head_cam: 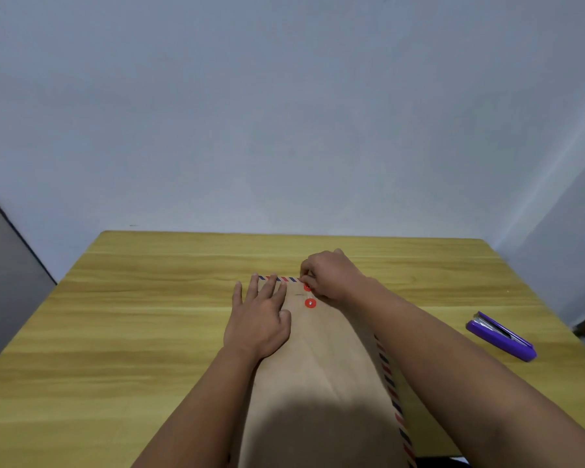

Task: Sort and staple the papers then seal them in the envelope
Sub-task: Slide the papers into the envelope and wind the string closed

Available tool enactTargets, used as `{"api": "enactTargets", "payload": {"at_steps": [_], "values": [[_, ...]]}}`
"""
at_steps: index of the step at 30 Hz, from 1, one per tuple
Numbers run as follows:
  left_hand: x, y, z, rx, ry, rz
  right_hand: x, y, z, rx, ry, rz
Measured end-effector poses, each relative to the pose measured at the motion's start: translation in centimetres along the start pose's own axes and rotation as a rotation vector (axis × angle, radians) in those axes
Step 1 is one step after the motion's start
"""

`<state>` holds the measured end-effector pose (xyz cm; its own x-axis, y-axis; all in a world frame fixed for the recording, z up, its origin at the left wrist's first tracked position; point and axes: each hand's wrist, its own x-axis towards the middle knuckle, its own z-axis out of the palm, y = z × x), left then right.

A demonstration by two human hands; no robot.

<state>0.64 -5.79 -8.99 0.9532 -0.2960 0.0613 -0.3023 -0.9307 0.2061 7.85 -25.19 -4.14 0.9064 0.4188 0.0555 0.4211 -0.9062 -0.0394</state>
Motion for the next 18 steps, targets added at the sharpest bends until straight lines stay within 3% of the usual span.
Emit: {"api": "enactTargets", "payload": {"at_steps": [12,18], "values": [[0.0,0.1,0.1,-0.008,0.011,-0.026,-6.8,1.2,2.0,-0.091,0.215,-0.122],[0.1,0.1,0.1,-0.016,0.005,-0.030,-8.8,-1.4,3.2,0.026,0.270,-0.008]]}}
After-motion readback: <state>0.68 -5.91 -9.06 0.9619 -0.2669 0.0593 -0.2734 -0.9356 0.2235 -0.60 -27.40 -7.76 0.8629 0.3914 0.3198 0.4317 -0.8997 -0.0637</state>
